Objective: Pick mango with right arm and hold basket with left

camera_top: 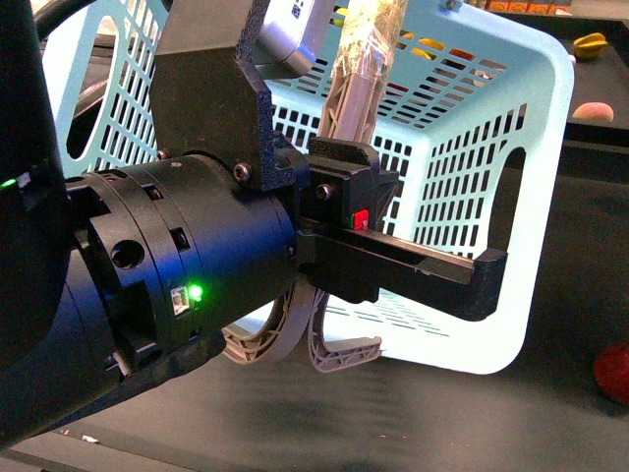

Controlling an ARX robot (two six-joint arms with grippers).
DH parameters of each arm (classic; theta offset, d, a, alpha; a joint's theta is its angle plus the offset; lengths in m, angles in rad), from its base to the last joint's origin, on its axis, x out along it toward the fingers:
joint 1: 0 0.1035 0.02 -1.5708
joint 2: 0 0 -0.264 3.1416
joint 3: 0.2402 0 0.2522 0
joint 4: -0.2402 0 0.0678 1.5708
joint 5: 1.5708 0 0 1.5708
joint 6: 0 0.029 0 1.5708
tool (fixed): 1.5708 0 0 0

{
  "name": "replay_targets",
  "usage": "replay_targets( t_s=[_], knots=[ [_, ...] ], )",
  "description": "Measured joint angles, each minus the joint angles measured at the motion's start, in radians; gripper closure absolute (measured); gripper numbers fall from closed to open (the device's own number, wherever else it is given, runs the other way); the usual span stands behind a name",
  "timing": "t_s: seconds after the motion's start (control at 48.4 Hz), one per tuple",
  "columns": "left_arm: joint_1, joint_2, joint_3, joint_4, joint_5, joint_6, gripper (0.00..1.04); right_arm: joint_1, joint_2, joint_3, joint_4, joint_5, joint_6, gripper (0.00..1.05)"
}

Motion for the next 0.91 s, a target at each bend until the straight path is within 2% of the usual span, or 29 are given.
replay_targets(
  t_s=[0.145, 0.413, 0.64, 0.744, 0.909],
  knots=[
    [0.000, 0.000, 0.000, 0.000, 0.000, 0.000, 0.99, 0.111, -0.207, -0.027, -0.076, -0.031, 0.026, 0.41],
    [0.000, 0.000, 0.000, 0.000, 0.000, 0.000, 0.99, 0.275, -0.388, -0.030, -0.165, -0.032, 0.058, 0.41],
    [0.000, 0.000, 0.000, 0.000, 0.000, 0.000, 0.99, 0.421, -0.434, -0.022, -0.194, 0.027, 0.082, 0.41],
    [0.000, 0.000, 0.000, 0.000, 0.001, 0.000, 0.99, 0.524, -0.430, 0.003, -0.196, 0.085, 0.102, 0.41],
    [0.000, 0.000, 0.000, 0.000, 0.000, 0.000, 0.99, 0.610, -0.388, 0.046, -0.187, 0.129, 0.134, 0.41]
  ],
)
